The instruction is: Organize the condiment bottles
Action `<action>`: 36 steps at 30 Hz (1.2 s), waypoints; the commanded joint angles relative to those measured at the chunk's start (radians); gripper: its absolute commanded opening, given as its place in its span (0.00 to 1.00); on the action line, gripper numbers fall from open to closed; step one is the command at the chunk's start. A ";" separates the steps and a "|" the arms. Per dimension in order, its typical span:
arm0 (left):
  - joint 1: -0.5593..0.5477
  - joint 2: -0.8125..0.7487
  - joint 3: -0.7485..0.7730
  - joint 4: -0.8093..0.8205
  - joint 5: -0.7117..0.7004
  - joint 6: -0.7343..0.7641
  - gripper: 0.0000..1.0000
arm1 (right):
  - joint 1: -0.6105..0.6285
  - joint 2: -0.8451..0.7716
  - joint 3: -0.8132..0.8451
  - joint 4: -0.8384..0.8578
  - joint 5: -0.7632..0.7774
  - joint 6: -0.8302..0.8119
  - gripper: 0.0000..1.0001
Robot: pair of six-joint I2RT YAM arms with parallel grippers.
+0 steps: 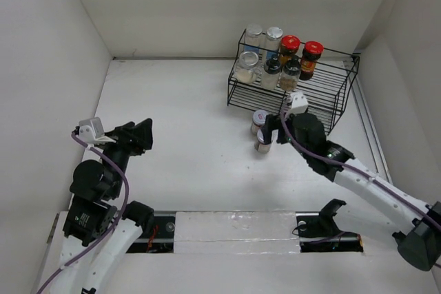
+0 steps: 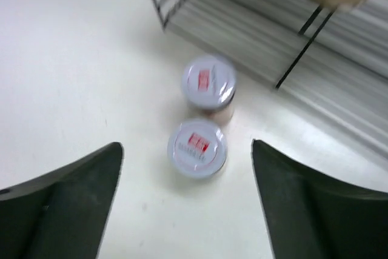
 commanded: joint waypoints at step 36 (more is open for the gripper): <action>0.001 0.080 0.004 0.038 0.015 0.011 0.58 | -0.241 0.103 0.272 -0.016 0.108 -0.070 0.50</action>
